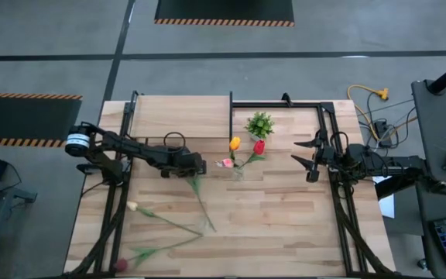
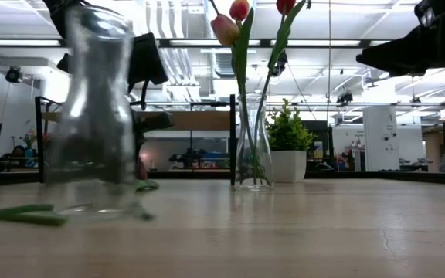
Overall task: Pick and place flowers into a vace then onto a shelf
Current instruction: Put the top left dark red tulip into the bottom transparent flower vase
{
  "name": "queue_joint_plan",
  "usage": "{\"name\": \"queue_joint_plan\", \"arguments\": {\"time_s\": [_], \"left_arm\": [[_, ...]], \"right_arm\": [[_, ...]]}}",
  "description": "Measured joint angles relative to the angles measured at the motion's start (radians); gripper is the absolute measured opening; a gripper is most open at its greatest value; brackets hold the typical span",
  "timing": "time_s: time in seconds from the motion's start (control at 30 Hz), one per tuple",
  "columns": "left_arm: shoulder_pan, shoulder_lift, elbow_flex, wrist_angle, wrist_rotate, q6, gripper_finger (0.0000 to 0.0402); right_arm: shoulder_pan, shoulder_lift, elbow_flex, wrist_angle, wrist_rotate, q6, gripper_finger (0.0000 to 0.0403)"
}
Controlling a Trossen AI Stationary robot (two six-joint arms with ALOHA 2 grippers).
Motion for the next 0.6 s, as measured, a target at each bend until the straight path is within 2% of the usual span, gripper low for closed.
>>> {"name": "queue_joint_plan", "arguments": {"time_s": [0.4, 0.6], "left_arm": [[0.014, -0.061, -0.004, -0.013, -0.103, 0.049, 0.0003], [0.012, -0.131, -0.004, 0.044, -0.138, 0.12, 0.0003]], "right_arm": [[0.0, 0.0, 0.001, 0.002, 0.0, 0.004, 0.021], [0.0, 0.0, 0.001, 0.001, 0.0, 0.004, 0.021]]}}
